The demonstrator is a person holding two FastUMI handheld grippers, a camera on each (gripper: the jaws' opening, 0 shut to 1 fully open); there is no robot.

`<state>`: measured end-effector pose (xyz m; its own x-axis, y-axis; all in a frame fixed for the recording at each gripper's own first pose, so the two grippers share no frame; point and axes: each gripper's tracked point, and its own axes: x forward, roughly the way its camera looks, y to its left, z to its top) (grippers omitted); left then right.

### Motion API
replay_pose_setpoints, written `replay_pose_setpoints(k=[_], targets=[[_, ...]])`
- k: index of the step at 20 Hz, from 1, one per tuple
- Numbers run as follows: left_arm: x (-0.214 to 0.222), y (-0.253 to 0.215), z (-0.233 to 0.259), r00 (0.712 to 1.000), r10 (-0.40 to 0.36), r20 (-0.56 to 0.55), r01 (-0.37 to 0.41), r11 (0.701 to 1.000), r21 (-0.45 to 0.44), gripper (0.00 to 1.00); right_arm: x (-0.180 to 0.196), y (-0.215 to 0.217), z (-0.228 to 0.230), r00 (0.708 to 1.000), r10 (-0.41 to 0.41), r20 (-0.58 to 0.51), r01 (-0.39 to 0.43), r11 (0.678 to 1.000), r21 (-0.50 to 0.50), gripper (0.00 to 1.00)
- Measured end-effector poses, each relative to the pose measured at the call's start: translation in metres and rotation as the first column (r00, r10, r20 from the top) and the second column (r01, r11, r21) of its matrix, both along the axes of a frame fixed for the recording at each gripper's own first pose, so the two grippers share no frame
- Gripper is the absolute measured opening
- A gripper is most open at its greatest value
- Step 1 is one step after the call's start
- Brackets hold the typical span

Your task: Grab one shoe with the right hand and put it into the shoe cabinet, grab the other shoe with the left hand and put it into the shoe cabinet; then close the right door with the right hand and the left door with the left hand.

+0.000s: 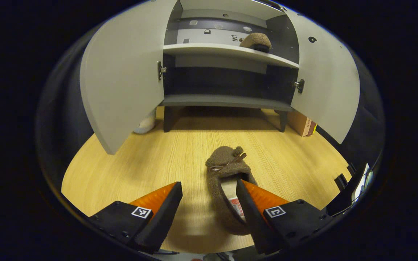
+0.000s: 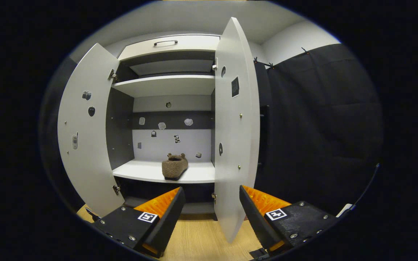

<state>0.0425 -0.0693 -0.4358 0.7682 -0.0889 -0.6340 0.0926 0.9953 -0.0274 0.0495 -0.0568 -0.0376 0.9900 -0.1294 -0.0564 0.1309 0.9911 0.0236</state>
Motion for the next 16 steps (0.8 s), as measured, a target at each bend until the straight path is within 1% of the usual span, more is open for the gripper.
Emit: replay_pose_setpoints(k=[4, 5, 6, 7, 8, 9, 10, 11, 12, 14, 15, 16], targets=[[-0.003, -0.002, -0.037, 0.993, 0.008, -0.121, -0.009, 1.0, -0.008, 0.98, -0.005, -0.017, -0.003, 0.999, -0.032, 0.0, 0.032, 0.999, 0.031, 0.92], [-0.002, -0.004, -0.044, 0.99, 0.011, -0.139, -0.015, 1.0, -0.023, 0.98, -0.006, -0.019, -0.002, 0.999, -0.035, 0.005, 0.035, 0.999, 0.032, 0.93], [0.002, -0.009, -0.042, 0.989, 0.012, -0.147, -0.019, 0.999, -0.048, 0.95, -0.007, -0.023, -0.003, 0.999, -0.041, 0.006, 0.041, 0.999, 0.027, 0.93], [0.005, -0.013, -0.044, 0.988, 0.011, -0.155, -0.02, 0.998, -0.056, 0.88, -0.008, -0.025, -0.003, 0.999, -0.043, 0.005, 0.043, 0.999, 0.022, 0.93], [0.005, -0.016, -0.049, 0.986, 0.001, -0.165, -0.011, 0.998, -0.062, 0.75, -0.009, -0.027, -0.004, 0.999, -0.045, 0.006, 0.044, 0.999, 0.021, 0.93], [0.004, -0.024, -0.052, 0.982, -0.017, -0.186, 0.002, 0.997, -0.08, 0.7, -0.011, -0.028, -0.004, 0.999, -0.043, 0.005, 0.043, 0.999, 0.022, 0.93], [0.005, -0.023, -0.053, 0.98, -0.016, -0.196, 0.004, 0.998, -0.06, 0.48, -0.011, -0.029, -0.005, 0.999, -0.042, 0.004, 0.042, 0.999, 0.023, 0.93], [0.005, -0.023, -0.053, 0.977, -0.027, -0.211, 0.02, 0.999, -0.031, 0.4, -0.012, -0.031, -0.006, 0.999, -0.042, 0.004, 0.042, 0.999, 0.023, 0.93], [0.007, -0.014, -0.057, 0.973, -0.016, -0.23, 0.021, 1.0, 0.018, 0.36, -0.013, -0.033, -0.006, 0.999, -0.042, 0.004, 0.042, 0.999, 0.02, 0.93], [0.008, -0.005, -0.049, 0.965, 0.0, -0.262, 0.011, 0.999, 0.04, 0.08, -0.017, -0.036, -0.008, 0.999, -0.042, 0.002, 0.042, 0.999, 0.015, 0.92], [0.013, -0.003, -0.044, 0.964, 0.008, -0.267, 0.004, 0.999, 0.044, 0.08, -0.018, -0.038, -0.009, 0.999, -0.041, 0.002, 0.041, 0.999, 0.011, 0.93], [0.015, -0.002, -0.035, 0.961, 0.004, -0.277, 0.004, 1.0, 0.026, 0.07, -0.019, -0.041, -0.009, 0.999, -0.043, 0.001, 0.043, 0.999, 0.005, 0.93]])
